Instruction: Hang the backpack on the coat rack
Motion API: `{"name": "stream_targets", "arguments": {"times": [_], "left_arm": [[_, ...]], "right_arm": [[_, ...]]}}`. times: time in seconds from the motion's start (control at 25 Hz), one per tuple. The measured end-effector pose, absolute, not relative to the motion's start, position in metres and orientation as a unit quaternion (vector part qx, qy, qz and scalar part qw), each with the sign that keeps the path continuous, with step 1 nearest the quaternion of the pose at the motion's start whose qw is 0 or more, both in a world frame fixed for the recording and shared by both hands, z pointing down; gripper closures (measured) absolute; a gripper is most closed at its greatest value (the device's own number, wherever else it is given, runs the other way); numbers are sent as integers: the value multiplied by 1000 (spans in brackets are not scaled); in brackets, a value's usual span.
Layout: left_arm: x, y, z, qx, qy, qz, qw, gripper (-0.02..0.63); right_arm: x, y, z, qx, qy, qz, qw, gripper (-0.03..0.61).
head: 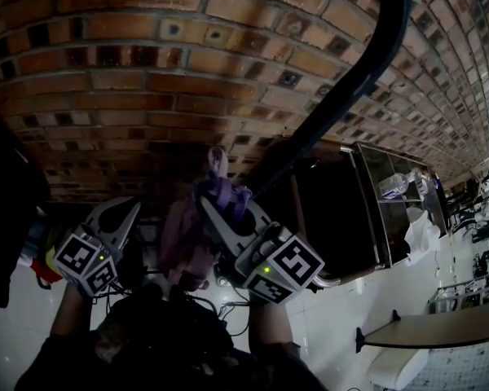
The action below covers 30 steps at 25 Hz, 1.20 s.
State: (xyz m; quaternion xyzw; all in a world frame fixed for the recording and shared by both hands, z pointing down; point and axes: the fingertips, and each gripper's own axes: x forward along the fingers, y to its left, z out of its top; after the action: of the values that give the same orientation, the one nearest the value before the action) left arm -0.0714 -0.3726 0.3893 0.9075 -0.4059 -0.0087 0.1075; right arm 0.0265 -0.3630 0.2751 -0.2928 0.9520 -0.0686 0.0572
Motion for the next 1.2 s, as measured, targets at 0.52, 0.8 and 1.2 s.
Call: {"name": "stream_targets", "arguments": {"times": [0.52,0.8,1.2], "left_arm": [[-51,-366,396,911,-398,8,111,576],[-39,-360,400,914,-387,16,115,577],[-31,-353,404,917,-380,19,119,577]], "right_arm": [[45,-357,316,-306,940,-129,74,578],[53,-348,338,-321,935,-138,53,578],[58,-345,368,-345,930,-126,15,577]]}}
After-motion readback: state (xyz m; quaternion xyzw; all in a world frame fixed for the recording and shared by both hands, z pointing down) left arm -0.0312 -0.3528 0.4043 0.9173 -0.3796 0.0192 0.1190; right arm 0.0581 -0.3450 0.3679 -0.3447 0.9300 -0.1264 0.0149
